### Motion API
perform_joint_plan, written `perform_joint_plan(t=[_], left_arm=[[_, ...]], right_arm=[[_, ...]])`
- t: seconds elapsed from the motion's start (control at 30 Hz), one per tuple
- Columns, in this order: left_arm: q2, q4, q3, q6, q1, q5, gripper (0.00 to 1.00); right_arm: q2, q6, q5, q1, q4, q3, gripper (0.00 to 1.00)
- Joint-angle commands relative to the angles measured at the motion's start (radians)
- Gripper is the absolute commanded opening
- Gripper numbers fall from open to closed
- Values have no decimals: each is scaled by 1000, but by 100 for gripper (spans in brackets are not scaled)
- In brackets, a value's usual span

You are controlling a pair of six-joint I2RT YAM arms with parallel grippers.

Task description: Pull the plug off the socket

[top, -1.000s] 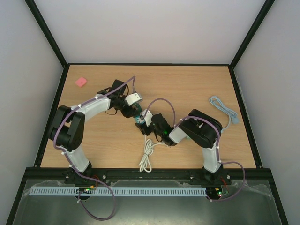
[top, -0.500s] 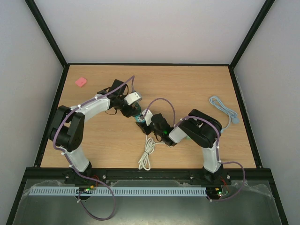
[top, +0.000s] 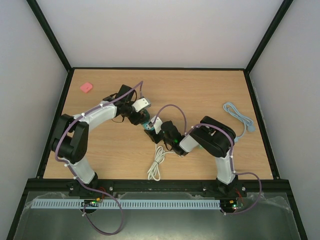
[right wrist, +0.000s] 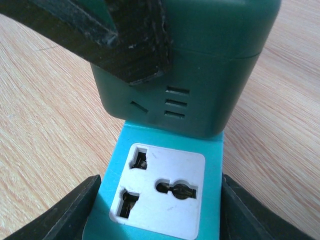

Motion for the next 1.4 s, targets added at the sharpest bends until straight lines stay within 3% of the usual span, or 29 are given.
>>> perform_joint_plan(t=[0.0,0.27,0.6,1.1,1.37], left_arm=[[-79,-42,43,-12,-25,166,36],[-91,-58,60,-18,-13,195,34],[-149,44,-49,43,-24,47,32],[-93,-35,15,-29,-7,248,32],[-106,-6,-15,12,-29,136,31]], right_arm=[[53,-13,22,-7,-57,6,2],[61,-7,11,-15,-99,19,2],[76,7,-17,-21,-137,39,2],[81,-11,21,-22,-158,42,2],[86,-9,11,-21,-169,46,2]])
